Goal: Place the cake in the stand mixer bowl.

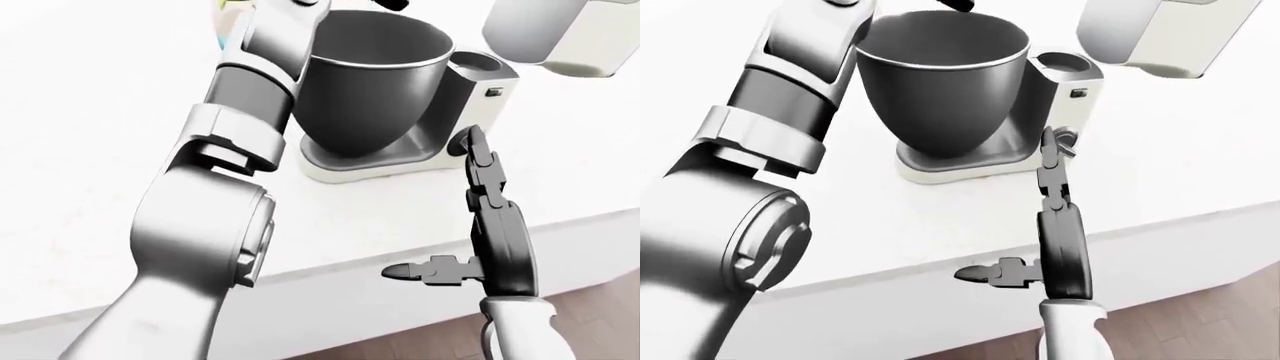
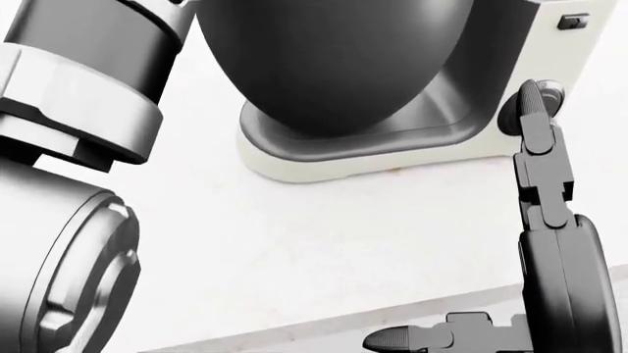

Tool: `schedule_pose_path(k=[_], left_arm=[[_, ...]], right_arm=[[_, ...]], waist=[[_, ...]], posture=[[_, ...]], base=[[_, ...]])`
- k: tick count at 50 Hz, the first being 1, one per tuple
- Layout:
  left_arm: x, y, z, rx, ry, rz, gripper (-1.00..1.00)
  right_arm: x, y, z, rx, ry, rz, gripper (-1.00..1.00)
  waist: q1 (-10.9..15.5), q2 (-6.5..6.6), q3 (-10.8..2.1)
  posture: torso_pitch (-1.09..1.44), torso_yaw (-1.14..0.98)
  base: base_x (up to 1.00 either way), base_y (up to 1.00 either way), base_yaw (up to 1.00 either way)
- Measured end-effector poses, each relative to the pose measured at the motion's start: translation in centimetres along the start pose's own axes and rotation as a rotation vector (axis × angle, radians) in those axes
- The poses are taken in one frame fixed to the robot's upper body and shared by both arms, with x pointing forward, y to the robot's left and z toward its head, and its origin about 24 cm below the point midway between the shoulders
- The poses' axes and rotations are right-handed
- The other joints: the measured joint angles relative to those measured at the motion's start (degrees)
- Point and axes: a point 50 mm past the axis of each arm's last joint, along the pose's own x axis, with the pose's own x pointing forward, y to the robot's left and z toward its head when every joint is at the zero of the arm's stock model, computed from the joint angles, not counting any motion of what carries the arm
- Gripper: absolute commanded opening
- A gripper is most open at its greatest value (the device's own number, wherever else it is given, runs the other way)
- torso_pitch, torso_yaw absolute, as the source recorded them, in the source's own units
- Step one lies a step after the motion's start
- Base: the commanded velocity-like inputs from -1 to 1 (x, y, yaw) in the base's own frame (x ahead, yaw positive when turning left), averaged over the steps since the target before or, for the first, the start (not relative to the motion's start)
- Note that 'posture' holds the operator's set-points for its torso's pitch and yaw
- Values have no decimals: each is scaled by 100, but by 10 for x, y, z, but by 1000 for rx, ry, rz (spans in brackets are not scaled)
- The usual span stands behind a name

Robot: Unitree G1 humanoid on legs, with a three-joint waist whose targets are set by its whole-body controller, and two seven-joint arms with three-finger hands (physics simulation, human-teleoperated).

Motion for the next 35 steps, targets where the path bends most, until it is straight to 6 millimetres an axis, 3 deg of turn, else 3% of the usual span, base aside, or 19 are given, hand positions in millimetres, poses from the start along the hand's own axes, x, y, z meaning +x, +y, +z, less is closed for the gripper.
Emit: schedule_pose_path(k=[6,18,28,35], left_arm=[[3,12,5,-15,-5,22,100],[5,62,21,-63,-57,102,100],[3,86,1,-79,-8,141,100],[-1,109,7,-118,-18,167,100]], right_arm=[[-2,-1,2,-1,-5,-3,100],[-1,-1,2,-4,0,-10,100],[-2,-2,4,-5,-6,-16,100],[-2,-1,5,-7,-8,-12,100]], waist=[[-8,12,17],[-16,40,20],[-20,59,40],[-35,76,59]], posture=[[0,0],[0,0],[0,0],[0,0]], base=[[0,0,0],[0,0,0],[0,0,0],[0,0,0]])
